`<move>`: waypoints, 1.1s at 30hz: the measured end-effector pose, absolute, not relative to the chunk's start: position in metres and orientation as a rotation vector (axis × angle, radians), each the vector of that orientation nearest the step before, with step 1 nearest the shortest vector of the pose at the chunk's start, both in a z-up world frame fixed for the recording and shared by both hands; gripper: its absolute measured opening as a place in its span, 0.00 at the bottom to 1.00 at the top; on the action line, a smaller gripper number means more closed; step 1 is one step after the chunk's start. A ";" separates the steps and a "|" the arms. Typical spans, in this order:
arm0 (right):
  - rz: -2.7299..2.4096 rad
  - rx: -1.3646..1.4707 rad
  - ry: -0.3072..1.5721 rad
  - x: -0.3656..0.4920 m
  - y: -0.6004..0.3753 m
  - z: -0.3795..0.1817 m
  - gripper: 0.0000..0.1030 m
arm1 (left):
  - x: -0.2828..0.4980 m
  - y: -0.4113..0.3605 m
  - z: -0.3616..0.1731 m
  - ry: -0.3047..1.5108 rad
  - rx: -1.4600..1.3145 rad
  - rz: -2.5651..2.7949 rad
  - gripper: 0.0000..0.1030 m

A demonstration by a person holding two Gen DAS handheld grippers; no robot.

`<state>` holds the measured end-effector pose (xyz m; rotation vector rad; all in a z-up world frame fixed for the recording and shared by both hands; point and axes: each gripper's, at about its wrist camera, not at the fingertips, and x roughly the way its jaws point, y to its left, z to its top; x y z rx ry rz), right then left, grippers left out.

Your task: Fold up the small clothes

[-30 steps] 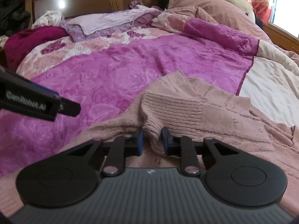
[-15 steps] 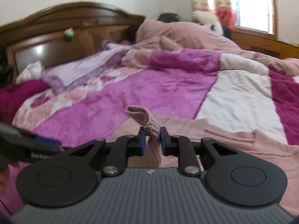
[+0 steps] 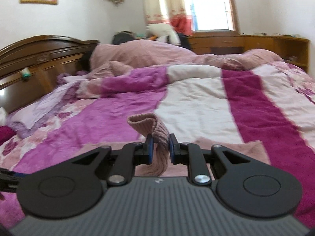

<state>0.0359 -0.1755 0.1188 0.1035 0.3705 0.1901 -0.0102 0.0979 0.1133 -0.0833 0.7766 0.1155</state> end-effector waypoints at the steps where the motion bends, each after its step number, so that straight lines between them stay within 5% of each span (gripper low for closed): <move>1: 0.168 0.113 0.378 0.036 -0.182 0.117 0.19 | -0.009 0.097 0.114 0.777 -0.082 0.113 0.52; 22: -0.078 0.246 0.599 0.034 -0.274 0.064 0.26 | 0.016 0.070 0.117 0.745 -0.040 0.036 0.52; 25: -0.062 0.254 0.577 0.035 -0.283 0.069 0.51 | 0.020 0.068 0.116 0.746 -0.030 0.034 0.52; 33: 0.039 0.116 0.586 0.088 -0.284 0.060 0.49 | 0.028 0.066 0.116 0.731 -0.024 0.033 0.52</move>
